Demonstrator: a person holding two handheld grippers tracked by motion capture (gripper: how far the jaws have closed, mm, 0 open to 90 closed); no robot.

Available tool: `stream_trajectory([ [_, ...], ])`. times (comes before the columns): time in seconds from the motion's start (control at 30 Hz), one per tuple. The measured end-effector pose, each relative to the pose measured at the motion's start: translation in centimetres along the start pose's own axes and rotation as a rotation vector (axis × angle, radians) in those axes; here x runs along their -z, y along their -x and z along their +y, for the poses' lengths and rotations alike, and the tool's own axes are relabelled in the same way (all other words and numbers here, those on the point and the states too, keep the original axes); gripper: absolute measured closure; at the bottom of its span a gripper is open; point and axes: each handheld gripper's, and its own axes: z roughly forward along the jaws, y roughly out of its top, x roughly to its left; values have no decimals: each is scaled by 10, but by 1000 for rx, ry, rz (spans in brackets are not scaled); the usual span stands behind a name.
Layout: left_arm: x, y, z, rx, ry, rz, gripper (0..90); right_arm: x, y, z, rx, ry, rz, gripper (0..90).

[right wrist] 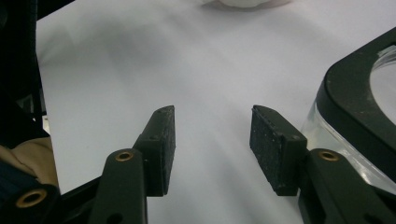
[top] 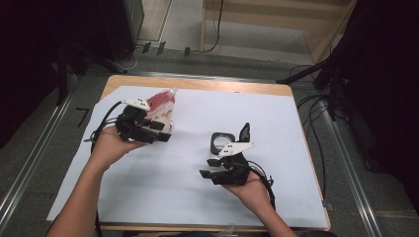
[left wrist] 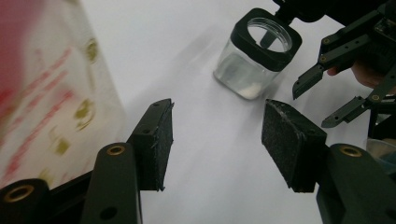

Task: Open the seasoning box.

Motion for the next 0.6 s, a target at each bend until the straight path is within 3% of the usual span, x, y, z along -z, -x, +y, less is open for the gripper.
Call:
stream_trajectory([
  [0.27,15,-12,-14,41,-5,41,441,-2,2,1,-1,-9,7,510],
  [0.43,24,-17,-21,60,-13,40,437,-1,3,1,-3,-8,5,512],
  [0.6,39,-22,-30,88,12,54,435,-1,3,1,-2,-9,5,514],
])
